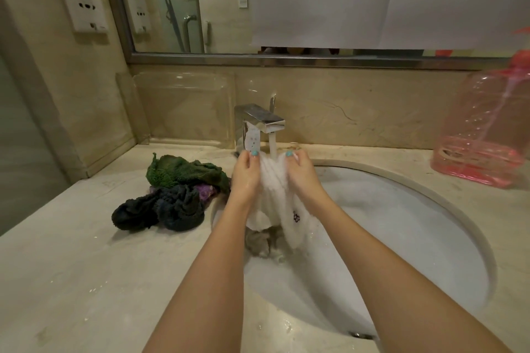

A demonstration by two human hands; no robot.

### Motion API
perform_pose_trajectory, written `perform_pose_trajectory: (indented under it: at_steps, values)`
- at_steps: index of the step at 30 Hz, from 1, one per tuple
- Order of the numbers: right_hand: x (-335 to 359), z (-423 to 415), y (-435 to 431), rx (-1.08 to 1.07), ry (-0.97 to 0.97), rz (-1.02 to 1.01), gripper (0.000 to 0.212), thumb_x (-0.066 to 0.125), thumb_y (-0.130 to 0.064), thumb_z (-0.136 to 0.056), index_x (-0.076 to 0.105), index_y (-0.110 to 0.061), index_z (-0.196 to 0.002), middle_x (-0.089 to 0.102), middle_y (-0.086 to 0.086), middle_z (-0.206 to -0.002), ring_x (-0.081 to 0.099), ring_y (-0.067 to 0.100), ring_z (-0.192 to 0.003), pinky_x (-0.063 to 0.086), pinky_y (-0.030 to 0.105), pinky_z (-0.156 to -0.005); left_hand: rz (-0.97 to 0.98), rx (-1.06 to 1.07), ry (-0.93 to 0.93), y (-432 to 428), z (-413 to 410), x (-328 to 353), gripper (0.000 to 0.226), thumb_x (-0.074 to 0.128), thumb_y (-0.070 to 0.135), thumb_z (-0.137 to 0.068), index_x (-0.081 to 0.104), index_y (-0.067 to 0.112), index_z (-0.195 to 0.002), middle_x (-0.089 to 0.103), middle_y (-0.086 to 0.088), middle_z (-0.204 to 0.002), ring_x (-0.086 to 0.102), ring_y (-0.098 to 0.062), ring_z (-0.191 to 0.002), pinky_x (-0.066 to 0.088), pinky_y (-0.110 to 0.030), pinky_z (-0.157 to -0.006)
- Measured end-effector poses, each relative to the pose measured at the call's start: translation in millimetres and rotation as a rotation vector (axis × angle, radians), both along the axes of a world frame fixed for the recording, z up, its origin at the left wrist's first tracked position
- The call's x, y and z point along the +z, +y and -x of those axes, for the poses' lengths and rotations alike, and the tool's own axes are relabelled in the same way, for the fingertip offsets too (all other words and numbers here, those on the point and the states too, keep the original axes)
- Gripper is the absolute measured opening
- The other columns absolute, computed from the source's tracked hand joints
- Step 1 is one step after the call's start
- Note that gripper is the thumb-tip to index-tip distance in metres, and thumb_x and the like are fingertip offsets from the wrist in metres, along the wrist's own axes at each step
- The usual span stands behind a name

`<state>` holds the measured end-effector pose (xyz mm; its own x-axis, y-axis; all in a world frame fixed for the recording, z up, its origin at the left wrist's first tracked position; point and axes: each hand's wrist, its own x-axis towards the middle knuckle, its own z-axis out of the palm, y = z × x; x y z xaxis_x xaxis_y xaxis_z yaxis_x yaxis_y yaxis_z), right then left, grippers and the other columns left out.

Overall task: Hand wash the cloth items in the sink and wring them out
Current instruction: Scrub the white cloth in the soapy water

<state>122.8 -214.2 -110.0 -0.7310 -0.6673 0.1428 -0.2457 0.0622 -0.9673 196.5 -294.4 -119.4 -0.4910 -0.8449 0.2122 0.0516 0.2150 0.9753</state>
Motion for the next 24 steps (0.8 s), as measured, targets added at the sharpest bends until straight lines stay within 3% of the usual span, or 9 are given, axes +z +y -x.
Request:
perform_pose_trajectory:
  at_steps: [3,6,8,12,15,17,19,24]
  values:
    - [3,-16,-3,0.078,0.047,0.025,0.018,0.044,-0.022,-0.101,0.053,-0.009,-0.091,0.051,0.002,-0.077,0.045,0.011,-0.064,0.038,0.02,-0.056,-0.108,0.023,-0.017,-1,4,-1,0.02,0.04,0.024,-0.105,0.054,0.01,-0.1,0.057,-0.003,-0.087,0.055,-0.012,-0.076,0.046,-0.024,-0.067]
    - [8,-21,-5,0.055,0.156,0.056,0.037,0.053,-0.02,-0.096,0.04,-0.019,-0.061,0.039,-0.006,-0.059,0.034,0.008,-0.054,0.029,0.018,-0.049,-0.183,0.046,-0.063,3,7,4,0.025,0.04,0.026,-0.104,0.061,0.014,-0.111,0.065,-0.005,-0.101,0.063,-0.022,-0.096,0.053,-0.036,-0.084]
    - [12,-19,-9,-0.036,0.16,0.062,0.041,0.054,-0.015,-0.093,0.037,-0.02,-0.056,0.038,-0.006,-0.055,0.033,0.011,-0.053,0.03,0.025,-0.051,-0.13,0.008,-0.098,11,11,5,0.026,0.04,0.019,-0.103,0.063,0.008,-0.106,0.065,-0.008,-0.1,0.062,-0.024,-0.098,0.05,-0.032,-0.079]
    - [8,-1,-17,-0.268,-0.043,0.1,0.034,0.05,-0.009,-0.092,0.047,-0.017,-0.059,0.05,0.0,-0.06,0.046,0.018,-0.061,0.036,0.028,-0.06,-0.107,-0.064,0.05,36,14,5,0.029,0.054,0.029,-0.097,0.062,0.01,-0.078,0.059,-0.006,-0.072,0.055,-0.019,-0.07,0.042,-0.029,-0.062]
    - [3,-13,-17,-0.179,0.037,0.132,0.037,0.051,-0.009,-0.093,0.049,-0.01,-0.056,0.05,0.001,-0.057,0.045,0.011,-0.058,0.036,0.026,-0.056,-0.177,0.04,0.013,23,14,5,0.031,0.054,0.021,-0.096,0.057,0.012,-0.066,0.055,-0.003,-0.063,0.05,-0.018,-0.065,0.036,-0.026,-0.055]
    - [4,-23,-16,-0.081,0.129,0.151,0.046,0.051,-0.005,-0.091,0.035,-0.016,-0.05,0.033,-0.006,-0.049,0.029,0.003,-0.047,0.025,0.02,-0.048,-0.27,0.098,-0.025,8,11,1,0.029,0.056,0.017,-0.092,0.055,0.015,-0.063,0.054,-0.002,-0.062,0.05,-0.019,-0.067,0.036,-0.026,-0.058]
    - [7,-22,-17,-0.049,0.166,0.13,0.048,0.05,-0.003,-0.089,0.027,-0.02,-0.051,0.025,-0.008,-0.049,0.022,0.005,-0.047,0.018,0.023,-0.047,-0.29,0.088,-0.033,4,10,-2,0.029,0.056,0.016,-0.09,0.054,0.016,-0.062,0.054,-0.003,-0.062,0.048,-0.019,-0.065,0.036,-0.027,-0.059]
    - [1,-1,-22,-0.282,0.038,0.089,0.041,0.044,-0.01,-0.095,0.037,-0.016,-0.055,0.039,-0.001,-0.055,0.034,0.015,-0.053,0.027,0.03,-0.053,-0.057,-0.046,0.059,24,17,10,0.042,0.049,0.022,-0.1,0.041,0.017,-0.059,0.039,0.002,-0.056,0.036,-0.012,-0.057,0.028,-0.028,-0.056]
